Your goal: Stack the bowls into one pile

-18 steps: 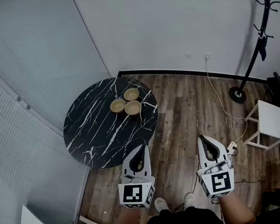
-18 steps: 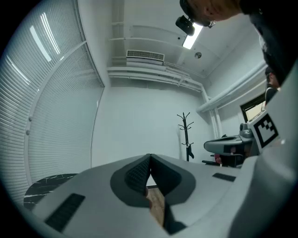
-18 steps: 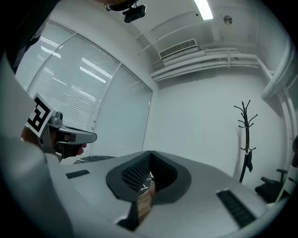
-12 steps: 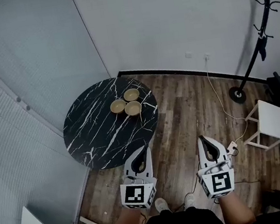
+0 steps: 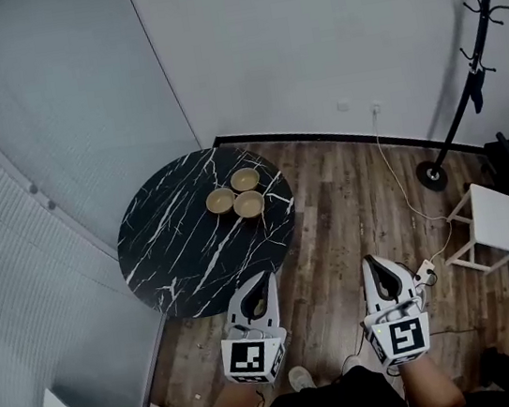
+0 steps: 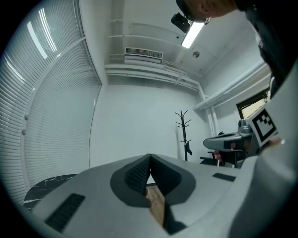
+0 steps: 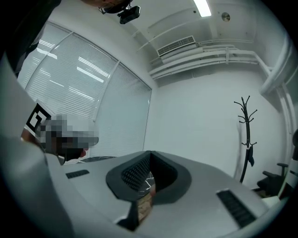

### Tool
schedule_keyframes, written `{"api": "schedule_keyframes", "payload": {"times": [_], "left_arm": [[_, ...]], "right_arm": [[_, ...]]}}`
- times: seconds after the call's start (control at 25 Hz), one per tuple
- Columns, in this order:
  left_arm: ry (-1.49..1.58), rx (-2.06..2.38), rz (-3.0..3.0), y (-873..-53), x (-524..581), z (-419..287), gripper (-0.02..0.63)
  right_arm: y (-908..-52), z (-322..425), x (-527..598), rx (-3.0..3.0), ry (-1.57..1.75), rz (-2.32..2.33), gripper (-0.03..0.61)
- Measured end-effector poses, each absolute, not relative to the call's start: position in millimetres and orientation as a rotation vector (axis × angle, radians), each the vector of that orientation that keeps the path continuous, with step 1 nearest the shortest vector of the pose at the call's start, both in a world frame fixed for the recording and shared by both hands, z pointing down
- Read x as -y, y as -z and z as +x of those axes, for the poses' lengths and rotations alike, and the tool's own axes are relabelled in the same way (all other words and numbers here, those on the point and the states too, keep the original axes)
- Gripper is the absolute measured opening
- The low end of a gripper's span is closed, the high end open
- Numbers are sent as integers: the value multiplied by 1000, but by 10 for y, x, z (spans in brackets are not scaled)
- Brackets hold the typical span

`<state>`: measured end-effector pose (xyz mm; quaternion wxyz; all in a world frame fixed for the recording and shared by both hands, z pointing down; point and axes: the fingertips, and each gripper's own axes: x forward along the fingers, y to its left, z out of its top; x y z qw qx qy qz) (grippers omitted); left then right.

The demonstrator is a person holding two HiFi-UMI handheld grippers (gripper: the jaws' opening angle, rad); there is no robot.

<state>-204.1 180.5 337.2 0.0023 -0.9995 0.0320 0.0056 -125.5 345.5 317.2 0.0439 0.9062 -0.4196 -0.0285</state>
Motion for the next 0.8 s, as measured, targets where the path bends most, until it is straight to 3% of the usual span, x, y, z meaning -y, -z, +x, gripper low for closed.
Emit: {"api": "schedule_keyframes", "payload": {"times": [0.32,0.8], "left_arm": [[35,-61,-3156,-3445,-1687,-1848,9],[104,-325,-3177,-3585,-1326,-782,9]], "right_arm": [[-3292,-1047,-3176,1311,51,2735,9],[-3451,337,-2672,1533,23,2635,9]]}}
